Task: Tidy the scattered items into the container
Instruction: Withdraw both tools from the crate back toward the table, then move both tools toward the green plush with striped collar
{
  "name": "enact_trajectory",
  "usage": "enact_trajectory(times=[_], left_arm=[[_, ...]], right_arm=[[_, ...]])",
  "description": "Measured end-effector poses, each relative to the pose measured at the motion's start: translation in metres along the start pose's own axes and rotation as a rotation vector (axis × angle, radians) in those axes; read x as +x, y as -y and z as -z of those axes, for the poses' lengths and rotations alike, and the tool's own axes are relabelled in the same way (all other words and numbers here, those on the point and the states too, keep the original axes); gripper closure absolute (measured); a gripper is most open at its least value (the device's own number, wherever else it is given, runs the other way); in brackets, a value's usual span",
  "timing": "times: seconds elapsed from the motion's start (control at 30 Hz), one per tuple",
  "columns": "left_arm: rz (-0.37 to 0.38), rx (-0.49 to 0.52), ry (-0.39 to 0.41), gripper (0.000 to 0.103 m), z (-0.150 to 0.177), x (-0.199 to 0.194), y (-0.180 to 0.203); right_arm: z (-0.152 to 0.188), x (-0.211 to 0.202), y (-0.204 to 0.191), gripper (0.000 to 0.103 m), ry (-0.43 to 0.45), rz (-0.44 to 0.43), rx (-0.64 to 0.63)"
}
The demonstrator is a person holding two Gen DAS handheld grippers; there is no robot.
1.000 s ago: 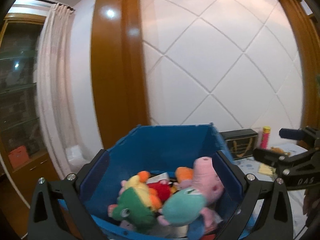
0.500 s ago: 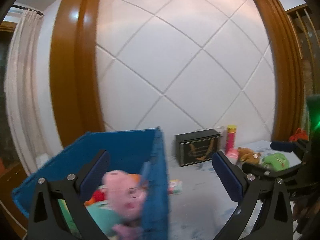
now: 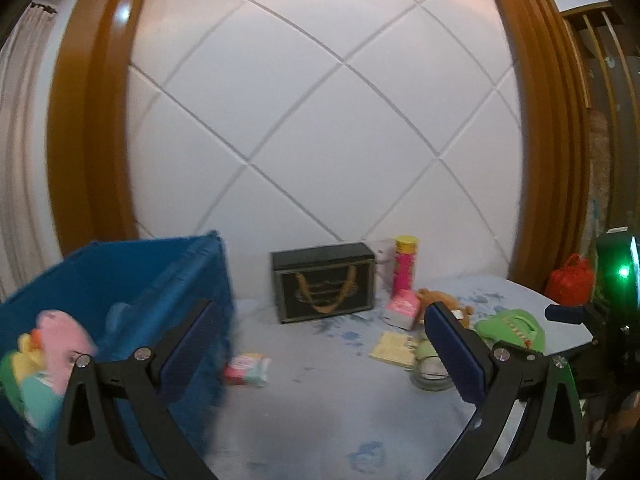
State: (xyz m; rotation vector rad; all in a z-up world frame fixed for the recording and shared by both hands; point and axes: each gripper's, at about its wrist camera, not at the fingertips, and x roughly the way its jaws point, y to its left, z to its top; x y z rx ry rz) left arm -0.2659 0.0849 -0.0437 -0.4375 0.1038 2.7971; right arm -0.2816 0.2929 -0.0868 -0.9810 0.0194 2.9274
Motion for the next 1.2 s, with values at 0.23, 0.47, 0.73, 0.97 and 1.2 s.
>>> enact_trajectory(times=[0.23,0.47,0.73,0.97,1.2], left_arm=[[0.147,0.049,-0.046,0.0,0.026,0.045,0.06],[0.275,0.14,-0.12,0.0,0.057,0.096,0.13],[0.346,0.185,-0.153,0.0,0.073,0.135,0.202],[0.337,0.205,-0.197,0.0,0.087,0.184,0.252],[0.287,0.234,-0.259,0.0,0.104,0.223,0.283]], right_arm=[[0.028,0.007,0.093,0.001,-0.049,0.132,0.087],[0.064,0.0,0.175,0.001,-0.064,0.255,0.167],[0.091,0.019,0.246,0.001,-0.081,0.185,0.125],[0.073,0.079,0.306,0.001,-0.111,-0.021,0.163],[0.062,0.15,0.316,0.001,-0.217,-0.115,0.071]])
